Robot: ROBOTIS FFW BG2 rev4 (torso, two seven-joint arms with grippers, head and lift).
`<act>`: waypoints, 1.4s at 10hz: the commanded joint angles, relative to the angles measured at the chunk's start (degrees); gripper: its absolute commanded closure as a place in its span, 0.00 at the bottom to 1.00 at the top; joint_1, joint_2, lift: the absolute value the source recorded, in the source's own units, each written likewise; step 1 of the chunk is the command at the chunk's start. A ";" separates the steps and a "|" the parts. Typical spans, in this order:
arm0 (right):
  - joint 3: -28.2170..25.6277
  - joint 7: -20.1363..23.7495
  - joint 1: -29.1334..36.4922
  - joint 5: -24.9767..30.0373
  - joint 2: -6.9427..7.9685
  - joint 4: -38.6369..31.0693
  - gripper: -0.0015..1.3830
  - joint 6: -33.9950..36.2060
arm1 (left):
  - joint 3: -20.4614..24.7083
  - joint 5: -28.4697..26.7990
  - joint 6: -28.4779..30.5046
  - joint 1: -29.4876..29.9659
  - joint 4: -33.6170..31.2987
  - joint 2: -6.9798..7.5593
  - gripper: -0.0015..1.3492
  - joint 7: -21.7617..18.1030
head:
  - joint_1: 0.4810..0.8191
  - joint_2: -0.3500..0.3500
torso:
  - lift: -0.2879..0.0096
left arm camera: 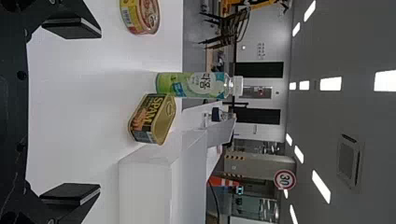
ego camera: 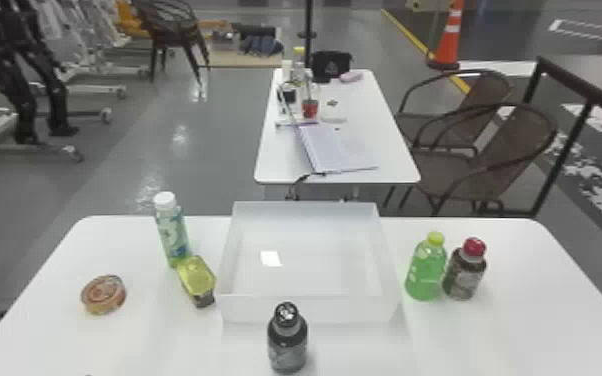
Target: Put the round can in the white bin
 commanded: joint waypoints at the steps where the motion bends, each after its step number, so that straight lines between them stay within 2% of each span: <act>1: 0.00 -0.01 0.02 -0.09 0.23 0.09 0.07 0.00 | -0.04 0.04 0.00 -0.05 0.01 -0.15 0.10 -0.01 | 0.20 0.50 | 0.63; 7: 0.00 -0.01 -0.07 -0.09 0.23 0.09 0.07 0.00 | -0.04 0.30 -0.35 0.04 0.19 -0.15 0.10 -0.01 | 0.20 0.50 | 0.63; 9: 0.00 -0.01 -0.07 -0.18 0.23 0.09 0.07 0.00 | -0.04 0.56 -0.70 0.57 0.10 -0.15 0.10 1.66 | 0.20 0.50 | 0.63; 11: 0.00 0.08 0.02 -0.18 0.23 0.17 0.07 0.00 | 1.28 0.83 -0.17 0.30 0.10 -0.15 0.10 2.72 | 0.20 0.50 | 0.63; 14: 0.00 -0.01 0.02 -0.18 0.23 0.17 0.07 0.00 | 5.67 0.74 2.20 -2.33 0.19 -0.15 0.10 2.90 | 0.20 0.50 | 0.63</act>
